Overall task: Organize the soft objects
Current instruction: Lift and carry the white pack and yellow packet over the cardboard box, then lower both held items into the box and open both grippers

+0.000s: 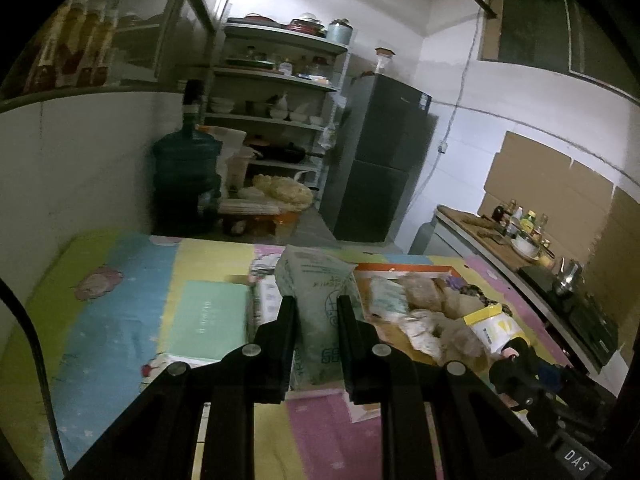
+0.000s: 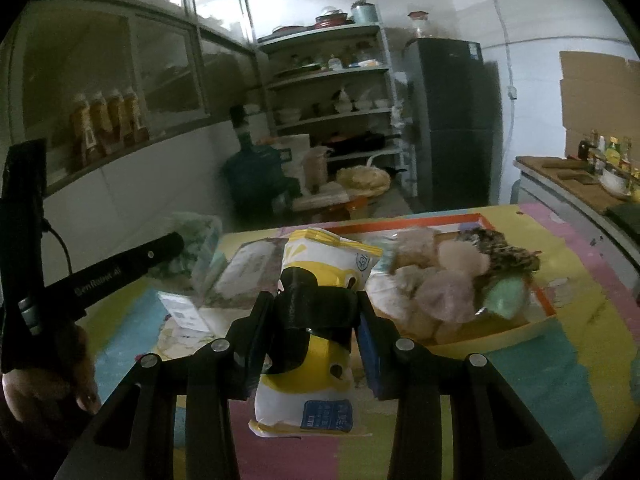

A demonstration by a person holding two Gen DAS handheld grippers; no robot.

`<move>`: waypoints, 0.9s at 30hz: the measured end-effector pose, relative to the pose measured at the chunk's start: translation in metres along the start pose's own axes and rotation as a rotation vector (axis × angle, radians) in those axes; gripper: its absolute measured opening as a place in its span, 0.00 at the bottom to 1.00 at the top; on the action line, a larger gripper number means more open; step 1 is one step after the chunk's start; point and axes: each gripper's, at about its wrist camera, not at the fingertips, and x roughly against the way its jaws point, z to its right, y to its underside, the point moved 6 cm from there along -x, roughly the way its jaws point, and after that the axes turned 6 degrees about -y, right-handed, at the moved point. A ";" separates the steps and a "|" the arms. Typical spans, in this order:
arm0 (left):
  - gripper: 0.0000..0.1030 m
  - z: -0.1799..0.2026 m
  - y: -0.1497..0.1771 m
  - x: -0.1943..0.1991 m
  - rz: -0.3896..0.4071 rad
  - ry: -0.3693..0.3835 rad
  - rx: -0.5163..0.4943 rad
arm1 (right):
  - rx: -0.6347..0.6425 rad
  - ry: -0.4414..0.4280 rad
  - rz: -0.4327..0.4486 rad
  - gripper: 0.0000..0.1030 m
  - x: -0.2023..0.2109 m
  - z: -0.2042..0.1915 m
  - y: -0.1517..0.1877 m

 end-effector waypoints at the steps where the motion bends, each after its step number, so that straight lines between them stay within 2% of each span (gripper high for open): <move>1: 0.20 0.005 0.000 -0.001 -0.002 0.003 -0.004 | -0.003 0.004 0.002 0.40 0.002 0.004 0.000; 11: 0.20 0.052 0.003 -0.019 -0.018 0.028 -0.048 | -0.033 0.052 0.025 0.40 0.018 0.052 -0.008; 27: 0.20 0.112 0.001 -0.060 -0.056 0.031 -0.089 | -0.030 0.079 0.031 0.40 0.016 0.108 -0.024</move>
